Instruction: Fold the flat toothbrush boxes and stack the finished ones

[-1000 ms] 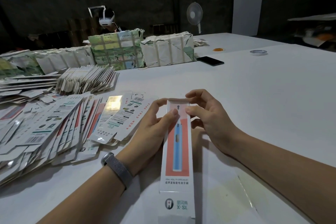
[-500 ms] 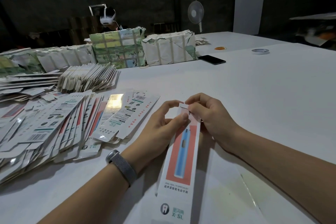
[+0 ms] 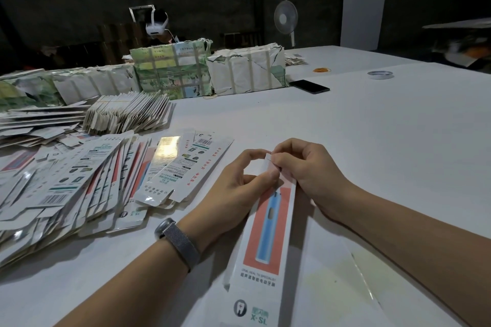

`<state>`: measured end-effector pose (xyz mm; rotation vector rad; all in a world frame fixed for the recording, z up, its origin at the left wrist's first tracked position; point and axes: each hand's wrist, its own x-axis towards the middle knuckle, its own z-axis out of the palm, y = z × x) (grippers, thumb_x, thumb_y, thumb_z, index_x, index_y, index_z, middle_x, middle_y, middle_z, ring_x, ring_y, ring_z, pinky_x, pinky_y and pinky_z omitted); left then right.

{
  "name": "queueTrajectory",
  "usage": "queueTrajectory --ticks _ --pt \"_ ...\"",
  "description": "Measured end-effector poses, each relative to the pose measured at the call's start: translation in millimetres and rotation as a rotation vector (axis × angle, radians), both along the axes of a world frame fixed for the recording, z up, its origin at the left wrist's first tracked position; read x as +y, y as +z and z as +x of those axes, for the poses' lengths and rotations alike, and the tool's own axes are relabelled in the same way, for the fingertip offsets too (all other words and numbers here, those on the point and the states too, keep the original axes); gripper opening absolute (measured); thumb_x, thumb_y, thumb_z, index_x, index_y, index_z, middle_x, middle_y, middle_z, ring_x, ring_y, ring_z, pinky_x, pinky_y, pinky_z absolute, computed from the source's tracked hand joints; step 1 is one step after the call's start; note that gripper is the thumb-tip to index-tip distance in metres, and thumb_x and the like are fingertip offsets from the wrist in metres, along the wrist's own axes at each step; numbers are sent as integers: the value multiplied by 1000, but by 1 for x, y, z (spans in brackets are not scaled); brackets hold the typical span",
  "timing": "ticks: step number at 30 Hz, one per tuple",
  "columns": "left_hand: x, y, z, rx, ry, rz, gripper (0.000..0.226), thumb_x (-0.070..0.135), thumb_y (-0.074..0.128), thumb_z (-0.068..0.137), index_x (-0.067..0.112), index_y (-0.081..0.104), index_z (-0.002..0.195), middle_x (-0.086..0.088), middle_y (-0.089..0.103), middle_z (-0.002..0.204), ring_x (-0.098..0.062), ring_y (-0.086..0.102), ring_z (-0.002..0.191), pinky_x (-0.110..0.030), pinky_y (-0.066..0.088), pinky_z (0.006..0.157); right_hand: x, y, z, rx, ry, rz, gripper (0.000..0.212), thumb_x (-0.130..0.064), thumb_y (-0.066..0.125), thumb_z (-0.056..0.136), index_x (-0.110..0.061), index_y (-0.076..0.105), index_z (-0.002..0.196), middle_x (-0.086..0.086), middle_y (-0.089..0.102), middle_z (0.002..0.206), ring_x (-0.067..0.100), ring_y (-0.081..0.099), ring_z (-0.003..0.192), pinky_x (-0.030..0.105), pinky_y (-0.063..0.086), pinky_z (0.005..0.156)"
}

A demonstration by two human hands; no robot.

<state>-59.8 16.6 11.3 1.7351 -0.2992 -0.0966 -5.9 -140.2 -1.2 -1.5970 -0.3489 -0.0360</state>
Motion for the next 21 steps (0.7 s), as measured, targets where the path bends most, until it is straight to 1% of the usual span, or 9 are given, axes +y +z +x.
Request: queueTrajectory --ticks 1,3,8,11,13,16,18,21 --pt "0 0 0 1 -2 -5 17 23 56 98 24 52 114 -2 76 74 -11 73 63 -20 57 58 0 0 0 -2 -5 5 22 -7 63 91 -17 67 72 -7 60 59 7 56 49 23 48 51" --pt "0 1 0 8 -16 -6 17 21 56 98 23 52 115 -2 76 75 -11 73 63 -20 57 59 -1 1 0 3 -15 3 26 -7 63 91 -19 67 68 -7 60 57 6 56 48 18 46 49" --pt "1 1 1 43 -56 30 28 25 58 96 27 48 122 -1 77 77 -13 74 63 -20 57 58 -1 1 2 3 -38 -10 34 -11 61 93 -26 66 63 -6 60 58 8 57 52 21 49 51" --pt "2 0 3 41 -67 64 43 42 60 83 32 46 123 -1 79 84 -15 75 67 -21 58 61 -1 2 2 1 -36 -9 35 -11 60 94 -28 65 63 -7 59 59 8 56 53 22 49 51" --pt "5 -1 4 41 -80 75 49 47 59 80 35 45 126 -2 79 89 -17 76 70 -22 59 64 -1 2 1 7 -24 -3 36 -11 59 94 -28 64 62 -7 58 59 8 55 53 22 48 50" --pt "8 -4 5 33 -88 95 51 51 56 81 38 43 129 0 79 90 -18 76 74 -24 59 66 -2 3 -1 22 -15 14 35 -10 58 94 -27 63 64 -4 58 60 9 55 53 21 45 47" --pt "9 -6 5 15 -83 101 50 51 54 83 41 42 130 5 78 87 -16 76 73 -22 58 65 -2 3 -1 25 -16 16 35 -10 57 95 -27 64 65 -4 59 62 9 57 54 21 46 47" --pt "8 -7 6 -7 -78 65 49 48 52 85 39 43 133 4 78 86 -14 75 71 -20 57 64 -2 4 -1 27 -5 19 34 -10 56 96 -28 65 67 -6 59 61 7 58 55 22 46 48"
